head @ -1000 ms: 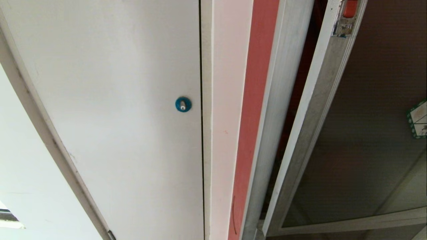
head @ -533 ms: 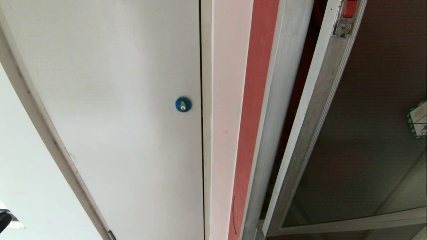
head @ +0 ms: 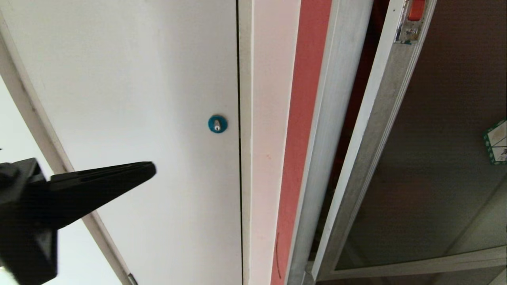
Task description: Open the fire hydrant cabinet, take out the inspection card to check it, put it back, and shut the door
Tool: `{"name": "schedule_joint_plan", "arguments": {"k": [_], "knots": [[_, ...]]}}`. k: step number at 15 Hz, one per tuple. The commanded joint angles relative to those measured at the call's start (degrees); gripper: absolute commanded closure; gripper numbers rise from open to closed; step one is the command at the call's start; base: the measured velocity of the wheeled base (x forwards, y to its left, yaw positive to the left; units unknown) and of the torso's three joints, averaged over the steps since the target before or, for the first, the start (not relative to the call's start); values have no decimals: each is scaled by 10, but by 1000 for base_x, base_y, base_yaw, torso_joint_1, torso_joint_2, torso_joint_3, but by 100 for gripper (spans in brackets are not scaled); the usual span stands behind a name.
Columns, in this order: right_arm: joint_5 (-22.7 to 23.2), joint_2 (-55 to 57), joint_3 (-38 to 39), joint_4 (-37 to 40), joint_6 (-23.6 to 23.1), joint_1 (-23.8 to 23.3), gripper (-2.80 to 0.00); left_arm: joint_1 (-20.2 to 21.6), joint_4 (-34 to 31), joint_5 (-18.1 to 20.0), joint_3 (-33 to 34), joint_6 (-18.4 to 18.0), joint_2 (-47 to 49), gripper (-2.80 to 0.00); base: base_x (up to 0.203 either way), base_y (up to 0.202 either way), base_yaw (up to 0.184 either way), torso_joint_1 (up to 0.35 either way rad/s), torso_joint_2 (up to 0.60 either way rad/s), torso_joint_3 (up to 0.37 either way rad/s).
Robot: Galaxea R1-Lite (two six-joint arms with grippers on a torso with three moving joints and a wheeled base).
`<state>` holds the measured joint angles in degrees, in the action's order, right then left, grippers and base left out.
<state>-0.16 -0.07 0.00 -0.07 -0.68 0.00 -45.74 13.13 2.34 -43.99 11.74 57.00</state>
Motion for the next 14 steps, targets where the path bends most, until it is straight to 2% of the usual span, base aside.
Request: {"name": "schedule_joint_plan", "arguments": {"k": [1, 2, 3, 4, 5, 6, 11, 14], "knots": [[0, 0, 0, 0, 0, 0, 0, -46, 11, 0, -45, 2, 112, 0, 0, 0, 0, 0, 0, 0], [0, 0, 0, 0, 0, 0, 0, -60, 23, 2, -60, 2, 138, 0, 0, 0, 0, 0, 0, 0], [0, 0, 0, 0, 0, 0, 0, -67, 43, 28, -75, 3, 162, 0, 0, 0, 0, 0, 0, 0], [0, 0, 0, 0, 0, 0, 0, -70, 58, 79, -88, 4, 175, 0, 0, 0, 0, 0, 0, 0], [0, 0, 0, 0, 0, 0, 0, -72, 65, 112, -104, 4, 192, 0, 0, 0, 0, 0, 0, 0], [0, 0, 0, 0, 0, 0, 0, -72, 68, 124, -119, 4, 210, 0, 0, 0, 0, 0, 0, 0], [0, 0, 0, 0, 0, 0, 0, -73, 70, 132, -183, -7, 301, 0, 0, 0, 0, 0, 0, 0], [0, 0, 0, 0, 0, 0, 0, -73, 70, 154, -224, -16, 343, 0, 0, 0, 0, 0, 0, 0]]}}
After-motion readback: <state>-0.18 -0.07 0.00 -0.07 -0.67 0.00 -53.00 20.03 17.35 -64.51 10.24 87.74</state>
